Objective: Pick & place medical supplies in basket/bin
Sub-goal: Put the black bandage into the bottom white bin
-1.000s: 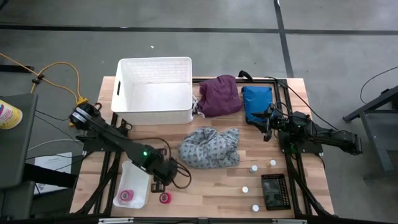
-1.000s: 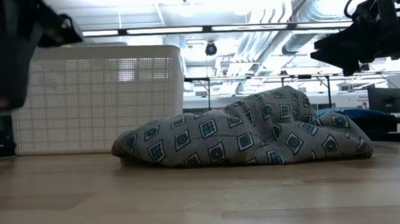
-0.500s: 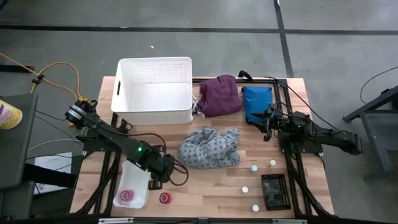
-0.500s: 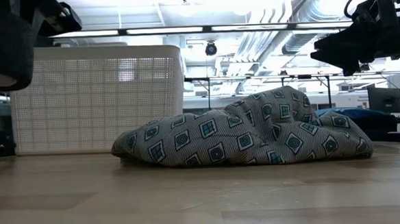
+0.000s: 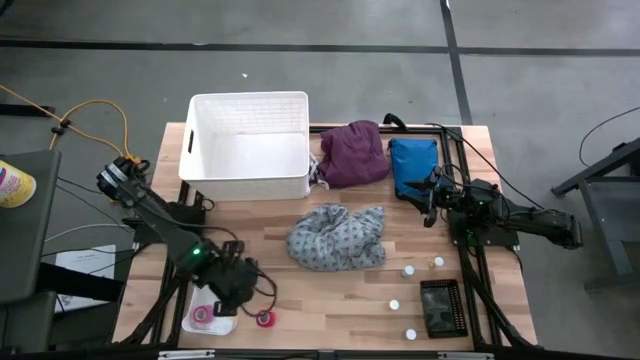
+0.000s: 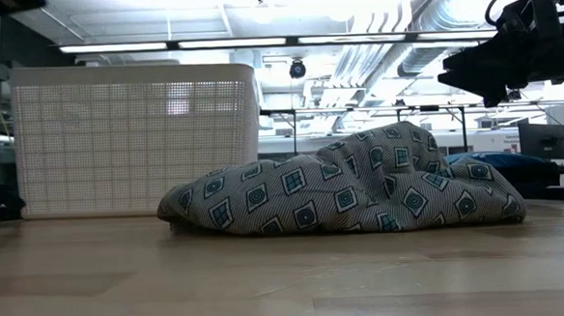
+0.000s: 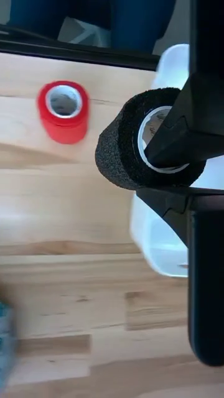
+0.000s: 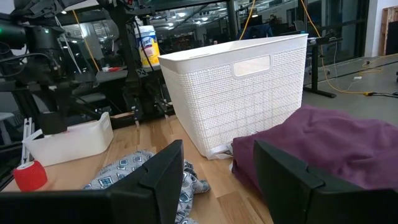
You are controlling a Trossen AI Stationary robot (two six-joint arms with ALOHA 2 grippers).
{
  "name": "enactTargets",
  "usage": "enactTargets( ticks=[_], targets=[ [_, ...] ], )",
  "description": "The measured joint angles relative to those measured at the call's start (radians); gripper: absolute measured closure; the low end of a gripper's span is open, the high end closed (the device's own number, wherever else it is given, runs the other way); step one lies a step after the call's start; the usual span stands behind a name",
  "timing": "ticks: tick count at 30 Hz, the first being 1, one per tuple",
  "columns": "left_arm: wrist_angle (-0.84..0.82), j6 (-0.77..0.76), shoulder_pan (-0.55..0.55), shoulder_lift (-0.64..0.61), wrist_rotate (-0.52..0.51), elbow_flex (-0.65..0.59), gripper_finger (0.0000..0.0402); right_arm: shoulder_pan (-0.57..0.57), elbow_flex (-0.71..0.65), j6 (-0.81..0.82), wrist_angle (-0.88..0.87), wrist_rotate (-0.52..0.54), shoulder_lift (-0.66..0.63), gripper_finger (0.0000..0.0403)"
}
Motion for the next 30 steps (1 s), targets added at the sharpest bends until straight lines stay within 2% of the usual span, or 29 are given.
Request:
enactTargets(
  ticks=[8, 13, 22, 26, 30],
  targets=[
    [-0.096, -0.292, -0.188, -0.031, -0.112, 0.000, 0.0359, 0.000, 0.000, 0.000, 0.000, 0.000, 0.000, 0.0221],
    [-0.139, -0.457, -0.268, -0.031, -0.143, 0.000, 0.0359, 0.000, 0.000, 0.000, 0.000, 0.000, 0.000, 0.0221],
    [-0.159, -0.494, -0.291, -0.032, -0.170, -0.005, 0.0359, 0.000, 0.000, 0.000, 0.000, 0.000, 0.000, 0.0221],
    [-0.158, -0.507, -0.278, -0.032, -0.168, -0.047, 0.0359, 0.000, 0.000, 0.000, 0.000, 0.000, 0.000, 0.0221],
    [-0.091, -0.508, -0.277, -0.032, -0.150, -0.122, 0.0359, 0.000, 0.000, 0.000, 0.000, 0.000, 0.000, 0.0221]
  ],
)
